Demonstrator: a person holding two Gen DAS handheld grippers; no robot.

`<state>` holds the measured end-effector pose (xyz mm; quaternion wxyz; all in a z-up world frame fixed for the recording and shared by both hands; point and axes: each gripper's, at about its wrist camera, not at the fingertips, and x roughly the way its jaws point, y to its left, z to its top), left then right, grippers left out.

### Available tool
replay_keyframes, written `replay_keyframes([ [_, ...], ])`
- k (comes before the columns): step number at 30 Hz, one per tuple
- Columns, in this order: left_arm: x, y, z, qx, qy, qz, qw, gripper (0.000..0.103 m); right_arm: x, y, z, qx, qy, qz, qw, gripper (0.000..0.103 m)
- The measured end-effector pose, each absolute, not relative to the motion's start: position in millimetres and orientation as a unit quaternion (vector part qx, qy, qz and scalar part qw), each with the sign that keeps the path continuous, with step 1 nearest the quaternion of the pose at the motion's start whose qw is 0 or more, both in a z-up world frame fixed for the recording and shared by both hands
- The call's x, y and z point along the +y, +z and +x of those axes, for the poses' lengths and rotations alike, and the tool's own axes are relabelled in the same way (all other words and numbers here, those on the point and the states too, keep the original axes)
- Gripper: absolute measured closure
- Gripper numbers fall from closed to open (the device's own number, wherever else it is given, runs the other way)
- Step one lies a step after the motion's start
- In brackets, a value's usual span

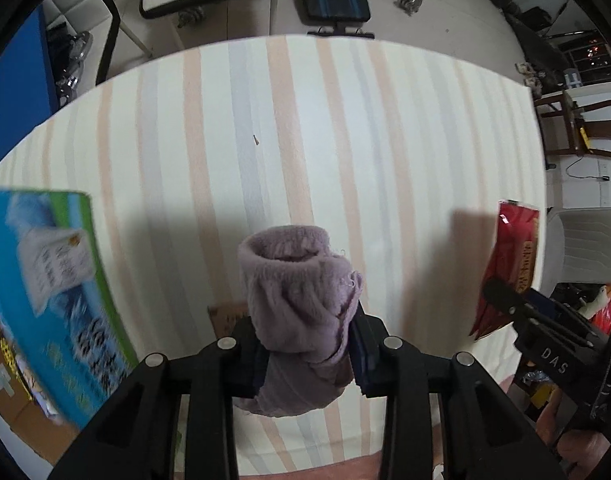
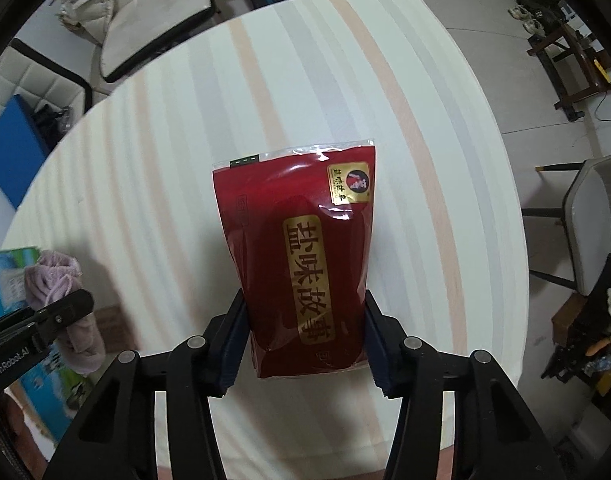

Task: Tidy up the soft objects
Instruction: 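Set the cloth and red packet into the box and release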

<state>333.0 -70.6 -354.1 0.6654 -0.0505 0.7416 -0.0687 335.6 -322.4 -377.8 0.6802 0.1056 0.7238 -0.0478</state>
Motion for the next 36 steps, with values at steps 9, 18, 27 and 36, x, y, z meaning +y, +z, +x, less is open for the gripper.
replay_keyframes([
  [9,-7.6,-262.4,253.7,0.692,-0.094,-0.104,0.708,0.073,-255.7,-295.8,268.6,0.693,0.045,0.122,0.709,0.049],
  [18,123.4,-214.7,216.4,0.676,-0.052,-0.139,0.722,0.073,-129.5,-221.6,207.1,0.669,0.155,0.125,0.717,0.049],
  [27,198.4,-282.7,221.2,0.712,-0.033,-0.285,0.641,0.073,12.3,-213.1,196.2,0.672,0.167,0.074,0.718,0.049],
  [36,223.2,-337.3,223.4,0.736,-0.037,-0.329,0.59,0.07,51.8,-266.6,224.7,0.703,0.112,0.026,0.701,0.049],
])
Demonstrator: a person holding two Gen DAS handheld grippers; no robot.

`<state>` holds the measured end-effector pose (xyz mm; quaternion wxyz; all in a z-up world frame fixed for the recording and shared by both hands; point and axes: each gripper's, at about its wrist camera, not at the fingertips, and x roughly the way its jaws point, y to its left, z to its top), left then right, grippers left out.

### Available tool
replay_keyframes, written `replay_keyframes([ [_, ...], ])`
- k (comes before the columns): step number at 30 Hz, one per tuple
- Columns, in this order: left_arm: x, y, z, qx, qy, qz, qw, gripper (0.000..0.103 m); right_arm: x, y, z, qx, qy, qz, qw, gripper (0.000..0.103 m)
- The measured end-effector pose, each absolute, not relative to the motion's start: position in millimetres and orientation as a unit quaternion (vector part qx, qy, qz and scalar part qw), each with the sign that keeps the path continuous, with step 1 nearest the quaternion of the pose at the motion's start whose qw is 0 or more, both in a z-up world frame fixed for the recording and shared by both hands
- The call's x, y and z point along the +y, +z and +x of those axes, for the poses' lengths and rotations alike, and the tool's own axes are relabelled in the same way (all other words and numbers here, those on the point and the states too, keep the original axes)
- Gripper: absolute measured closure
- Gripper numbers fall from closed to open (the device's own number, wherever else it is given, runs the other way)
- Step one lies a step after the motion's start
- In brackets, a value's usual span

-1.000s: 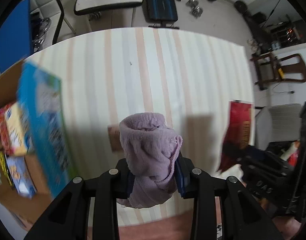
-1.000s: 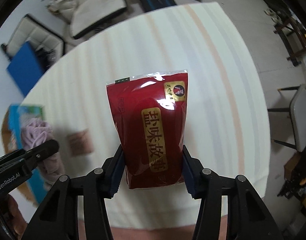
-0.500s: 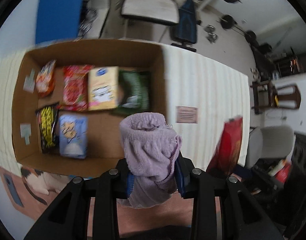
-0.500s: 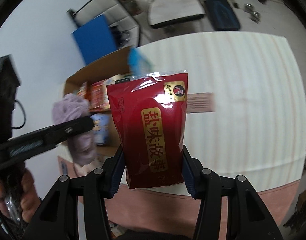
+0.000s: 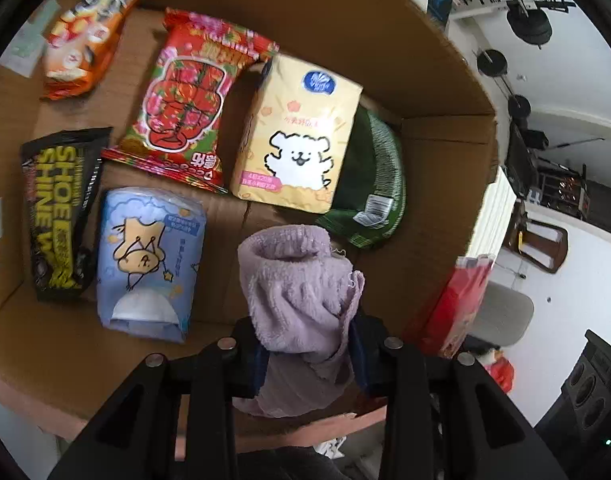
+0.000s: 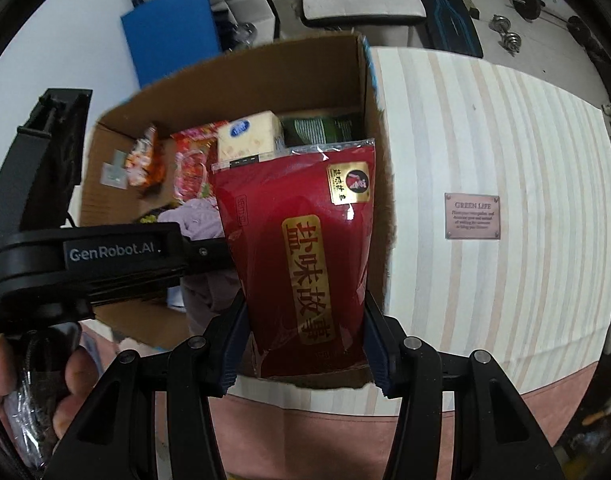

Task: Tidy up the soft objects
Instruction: 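Set the cloth and red packet into the box and release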

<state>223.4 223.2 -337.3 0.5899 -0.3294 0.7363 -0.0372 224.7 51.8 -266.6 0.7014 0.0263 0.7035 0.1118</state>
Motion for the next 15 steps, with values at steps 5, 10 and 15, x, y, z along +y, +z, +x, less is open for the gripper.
replay_keyframes([
  [5,224.0,-340.1,218.0,0.756,-0.007,-0.291,0.586,0.046,58.3,-288.6,225.3,0.723,0.101,0.01,0.683,0.024],
  [10,223.6,-323.5,217.4,0.751,-0.001,-0.259,0.608,0.021,60.5,-292.5,220.3,0.726,0.094,-0.002,0.682,0.021],
  [15,228.2,-304.1,212.7,0.743,0.001,-0.243,0.624,0.015,60.7,-286.9,217.4,0.72,0.088,-0.009,0.688,0.021],
])
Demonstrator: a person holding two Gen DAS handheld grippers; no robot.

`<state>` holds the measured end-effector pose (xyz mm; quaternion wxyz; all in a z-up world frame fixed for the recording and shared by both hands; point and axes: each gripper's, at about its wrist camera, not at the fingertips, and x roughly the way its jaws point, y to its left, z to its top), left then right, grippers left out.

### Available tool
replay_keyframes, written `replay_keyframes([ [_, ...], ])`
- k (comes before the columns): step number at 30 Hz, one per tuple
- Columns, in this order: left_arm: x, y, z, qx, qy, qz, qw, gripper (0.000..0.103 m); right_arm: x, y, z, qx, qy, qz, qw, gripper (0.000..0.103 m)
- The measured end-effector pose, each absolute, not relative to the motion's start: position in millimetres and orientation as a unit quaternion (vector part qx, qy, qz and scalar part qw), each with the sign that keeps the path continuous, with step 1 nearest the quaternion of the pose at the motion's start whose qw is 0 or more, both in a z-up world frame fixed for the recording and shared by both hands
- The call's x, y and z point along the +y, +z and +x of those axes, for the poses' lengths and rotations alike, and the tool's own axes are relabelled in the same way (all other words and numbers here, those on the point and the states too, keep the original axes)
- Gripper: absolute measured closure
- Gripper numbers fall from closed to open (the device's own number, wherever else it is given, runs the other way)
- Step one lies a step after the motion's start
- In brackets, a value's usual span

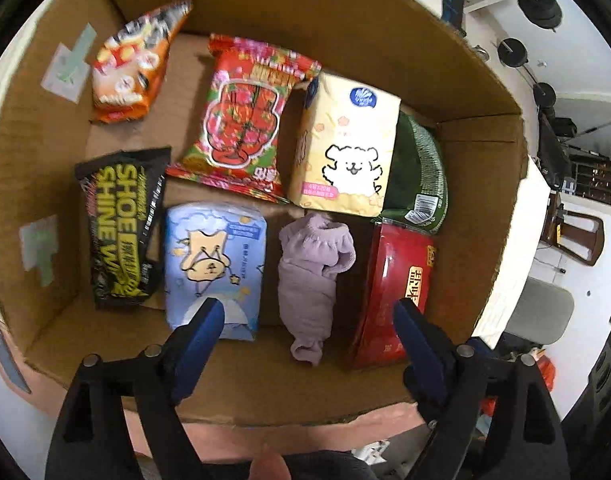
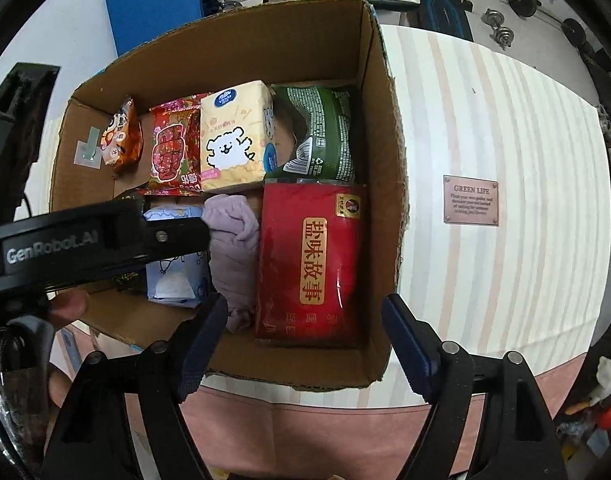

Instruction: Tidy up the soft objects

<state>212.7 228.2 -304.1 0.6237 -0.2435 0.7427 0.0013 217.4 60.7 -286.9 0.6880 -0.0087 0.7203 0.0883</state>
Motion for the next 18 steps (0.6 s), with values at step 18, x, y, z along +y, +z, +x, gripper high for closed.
replay_keyframes([
  [18,239.2,-220.6,166.8,0.642,0.09,-0.096,0.755,0.002,55.1,-243.0,202.4,0.674,0.076,-0.032,0.734,0.0],
])
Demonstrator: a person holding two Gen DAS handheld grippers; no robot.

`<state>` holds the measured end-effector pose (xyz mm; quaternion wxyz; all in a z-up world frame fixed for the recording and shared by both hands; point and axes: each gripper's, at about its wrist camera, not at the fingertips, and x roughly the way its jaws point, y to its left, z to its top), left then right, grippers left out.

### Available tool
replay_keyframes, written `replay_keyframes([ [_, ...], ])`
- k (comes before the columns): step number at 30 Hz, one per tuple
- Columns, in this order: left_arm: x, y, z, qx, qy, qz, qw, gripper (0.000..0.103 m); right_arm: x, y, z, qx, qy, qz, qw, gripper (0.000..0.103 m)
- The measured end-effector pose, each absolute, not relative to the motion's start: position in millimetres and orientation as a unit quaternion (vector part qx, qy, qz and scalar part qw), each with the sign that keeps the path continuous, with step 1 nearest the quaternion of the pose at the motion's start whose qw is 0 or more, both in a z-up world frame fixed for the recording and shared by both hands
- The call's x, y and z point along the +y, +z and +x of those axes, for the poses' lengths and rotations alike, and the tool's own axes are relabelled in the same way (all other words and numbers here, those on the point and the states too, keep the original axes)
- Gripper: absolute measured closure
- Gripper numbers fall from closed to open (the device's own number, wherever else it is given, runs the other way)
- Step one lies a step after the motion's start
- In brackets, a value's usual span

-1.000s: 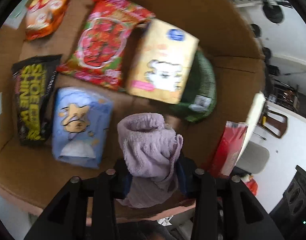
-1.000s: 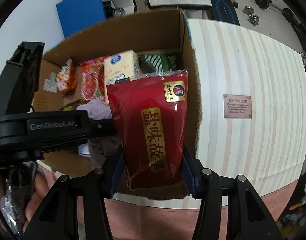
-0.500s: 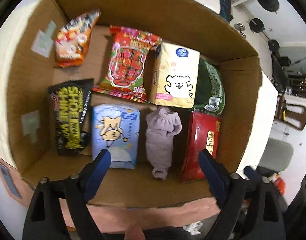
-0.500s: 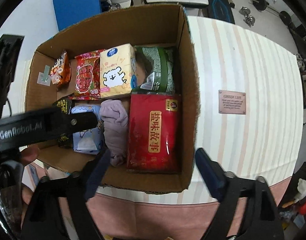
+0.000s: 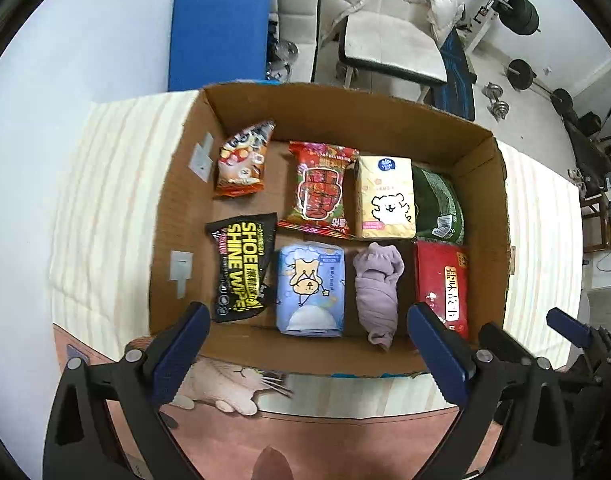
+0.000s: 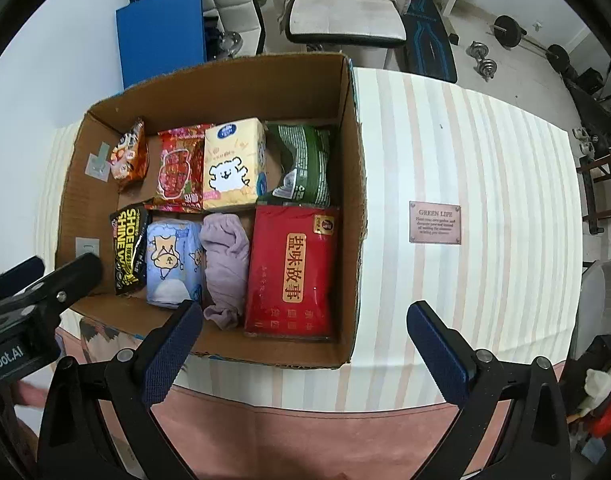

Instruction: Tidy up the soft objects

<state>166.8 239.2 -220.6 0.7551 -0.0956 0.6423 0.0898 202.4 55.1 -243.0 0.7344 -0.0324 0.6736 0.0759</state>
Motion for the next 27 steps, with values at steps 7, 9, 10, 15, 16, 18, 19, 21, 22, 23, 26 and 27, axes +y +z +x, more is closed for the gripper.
replay_keyframes([
  [7,236.3,-206.7,156.7,0.624,0.103,-0.08,0.771,0.002,53.3,-232.5,199.3,0.665,0.08,-0.031,0.742,0.0],
  [9,234.0,-201.0,153.4,0.617,0.103,-0.074,0.777,0.002,51.8,-230.4,198.0,0.662,0.08,-0.029,0.744,0.0],
  [10,232.7,-198.3,151.5,0.614,0.103,-0.073,0.779,0.002,50.6,-228.3,196.9,0.661,0.08,-0.029,0.746,0.0],
  [15,222.8,-166.8,134.8,0.582,0.106,-0.069,0.804,0.002,43.4,-209.9,186.8,0.645,0.084,-0.027,0.759,0.0],
  [16,220.3,-159.6,130.6,0.574,0.105,-0.068,0.809,0.002,41.7,-203.6,183.2,0.639,0.084,-0.029,0.764,0.0],
  [18,213.5,-142.9,120.3,0.56,0.108,-0.057,0.82,0.002,38.0,-191.8,176.3,0.631,0.088,-0.028,0.771,0.0],
  [19,210.9,-136.2,115.6,0.553,0.107,-0.055,0.825,0.002,35.1,-182.8,170.3,0.623,0.09,-0.027,0.776,0.0],
  [21,204.4,-119.0,103.4,0.537,0.106,-0.049,0.835,0.002,31.0,-168.5,160.7,0.613,0.094,-0.026,0.784,0.0],
  [22,202.0,-110.9,97.7,0.531,0.106,-0.048,0.84,0.002,27.2,-157.5,153.3,0.605,0.098,-0.023,0.79,0.0],
  [23,200.4,-105.0,93.0,0.526,0.105,-0.049,0.842,0.002,25.0,-149.3,148.0,0.599,0.1,-0.022,0.794,0.0],
  [26,194.5,-83.2,75.7,0.509,0.104,-0.047,0.853,0.002,16.8,-120.5,129.9,0.578,0.106,-0.018,0.809,0.0],
  [27,192.8,-78.1,70.8,0.505,0.105,-0.045,0.855,0.002,14.3,-112.5,124.3,0.572,0.106,-0.017,0.813,0.0],
])
